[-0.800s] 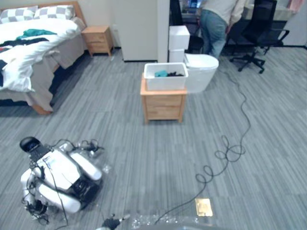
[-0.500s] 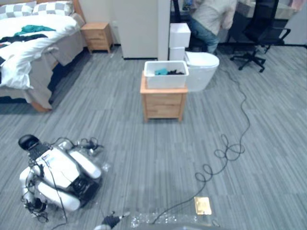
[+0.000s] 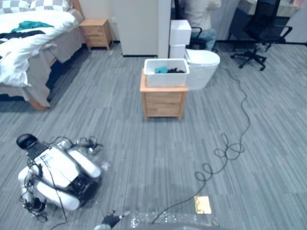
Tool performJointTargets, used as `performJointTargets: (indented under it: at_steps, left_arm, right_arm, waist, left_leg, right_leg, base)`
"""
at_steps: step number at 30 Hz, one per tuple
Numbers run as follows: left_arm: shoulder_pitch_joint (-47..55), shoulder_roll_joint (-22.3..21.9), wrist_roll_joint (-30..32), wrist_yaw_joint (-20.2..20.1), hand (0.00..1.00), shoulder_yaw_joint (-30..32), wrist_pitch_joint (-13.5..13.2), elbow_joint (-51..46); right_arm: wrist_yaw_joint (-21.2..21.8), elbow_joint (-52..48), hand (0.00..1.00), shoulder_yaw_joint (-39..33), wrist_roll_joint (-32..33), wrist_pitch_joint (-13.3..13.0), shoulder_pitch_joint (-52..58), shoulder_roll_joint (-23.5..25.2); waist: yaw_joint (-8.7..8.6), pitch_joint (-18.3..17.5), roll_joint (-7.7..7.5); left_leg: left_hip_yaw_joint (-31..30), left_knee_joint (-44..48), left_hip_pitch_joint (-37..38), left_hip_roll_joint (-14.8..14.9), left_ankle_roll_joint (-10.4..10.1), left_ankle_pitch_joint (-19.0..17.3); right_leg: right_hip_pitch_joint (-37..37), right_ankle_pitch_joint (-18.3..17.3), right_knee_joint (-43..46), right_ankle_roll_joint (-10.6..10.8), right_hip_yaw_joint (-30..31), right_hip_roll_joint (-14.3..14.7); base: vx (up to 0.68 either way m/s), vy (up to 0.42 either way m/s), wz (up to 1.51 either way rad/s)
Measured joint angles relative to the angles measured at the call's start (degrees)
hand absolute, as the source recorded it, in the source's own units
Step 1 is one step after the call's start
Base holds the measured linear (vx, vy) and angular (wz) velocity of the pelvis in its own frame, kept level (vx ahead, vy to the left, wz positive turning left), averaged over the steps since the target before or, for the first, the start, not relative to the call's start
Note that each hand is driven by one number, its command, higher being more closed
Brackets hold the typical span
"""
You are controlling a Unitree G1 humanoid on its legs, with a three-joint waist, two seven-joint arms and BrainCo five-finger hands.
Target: Pick up the laundry basket with both hands and put the clothes into the washing machine.
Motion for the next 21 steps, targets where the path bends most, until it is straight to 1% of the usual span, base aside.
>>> performJointTargets:
  at_steps: [7,10,11,14,16,17,18,19,20,21]
  left_arm:
    - [-0.1,0.0,0.0,0.0,0.0,0.0,-0.1,0.0]
    - [-0.2,0.0,-0.1,0.1,0.0,0.0,-0.1,0.0]
    - [-0.2,0.0,-0.2,0.1,0.0,0.1,-0.1,0.0]
    - [-0.4,0.2,-0.4,0.1,0.0,0.1,0.0,0.0]
    - [-1.0,0.4,-0.4,0.1,0.0,0.1,0.0,0.0]
    - [-1.6,0.4,-0.7,0.1,0.0,0.1,0.0,-0.1]
    - [-2.7,0.4,-1.0,0.1,0.0,0.1,0.0,-0.2]
    - [-2.9,0.3,-1.3,0.1,0.0,0.1,0.0,-0.4]
    - [-3.6,0.1,-1.3,0.1,0.0,0.6,0.0,-1.0]
    - [-3.8,0.2,-1.3,0.1,0.0,1.2,0.0,-1.7]
  right_arm:
    - [0.0,0.0,0.0,0.0,-0.1,0.0,0.0,0.0]
    - [0.0,-0.1,0.0,0.0,-0.2,-0.1,-0.1,0.0]
    - [0.0,-0.1,0.0,0.0,-0.2,-0.1,-0.1,0.0]
    - [0.0,0.0,0.0,-0.3,-0.2,0.1,-0.2,0.0]
    - [0.0,-0.1,0.0,-0.5,0.0,0.1,-1.2,-0.1]
    - [0.0,-0.1,0.0,-1.7,0.3,0.1,-2.3,0.1]
    - [-0.1,-0.6,0.0,-2.4,1.0,0.1,-2.6,0.5]
    - [-0.1,-0.9,0.0,-2.3,1.4,0.1,-2.7,0.4]
    - [0.0,-2.7,0.0,-1.3,2.2,0.1,-2.8,0.7]
    - [0.1,-4.6,0.0,-0.1,3.3,-0.1,-2.4,1.3]
  waist:
    - [0.0,0.1,-0.22]
    - [0.05,0.1,-0.4]
    - [0.05,0.1,-0.18]
    - [-0.06,0.1,-0.2]
    - [-0.03,0.7,-0.08]
    - [-0.13,2.4,-0.44]
    - [-0.1,3.4,-0.55]
    - [-0.02,3.9,-0.57]
    - [0.19,4.6,-0.82]
    - [-0.2,5.4,-1.08]
  left_leg:
    - [0.4,0.1,0.0,0.0,0.0,0.0]
    - [1.5,0.0,-1.1,0.1,-0.3,-0.2]
    - [1.8,0.0,-1.3,0.2,-0.2,-0.2]
    - [2.0,0.1,-2.3,0.1,0.0,0.0]
    - [1.9,0.8,-3.3,-0.2,0.5,-0.7]
    - [1.9,1.5,-3.7,-1.0,1.3,-1.4]
    - [1.4,2.2,-4.1,-2.1,2.1,-2.2]
    - [1.3,2.5,-4.1,-2.6,2.5,-2.8]
    - [1.2,3.5,-4.5,-3.3,2.9,-3.7]
    - [0.0,4.9,-3.9,-4.2,3.4,-4.6]
  right_leg:
    - [-0.2,0.0,0.3,0.0,0.3,0.0]
    - [-1.7,0.0,0.4,0.0,1.2,0.2]
    - [-2.3,0.1,0.3,0.1,1.6,0.2]
    - [-3.2,0.4,0.5,-0.2,1.7,0.1]
    - [-5.4,-1.3,3.9,0.9,1.7,-0.2]
    - [-7.5,-4.3,9.3,1.7,1.5,-0.9]
    - [-9.9,-7.3,15.3,3.2,1.1,-2.3]
    - [-11.6,-8.3,19.4,3.9,1.0,-2.9]
    - [-17.4,-8.8,30.9,4.2,1.2,-3.5]
    - [-23.0,-9.0,42.2,3.8,1.3,-4.4]
  base:
    - [-0.01,-0.006,-0.01]
    - [-0.06,-0.019,-0.18]
    - [0.01,-0.01,-0.18]
    - [0.04,-0.006,-0.06]
    - [0.04,0.001,0.0]
    - [-0.01,0.008,0.19]
    - [-0.02,0.013,0.23]
    - [-0.01,0.039,0.18]
    - [0.04,0.05,0.24]
    - [0.1,0.051,0.29]
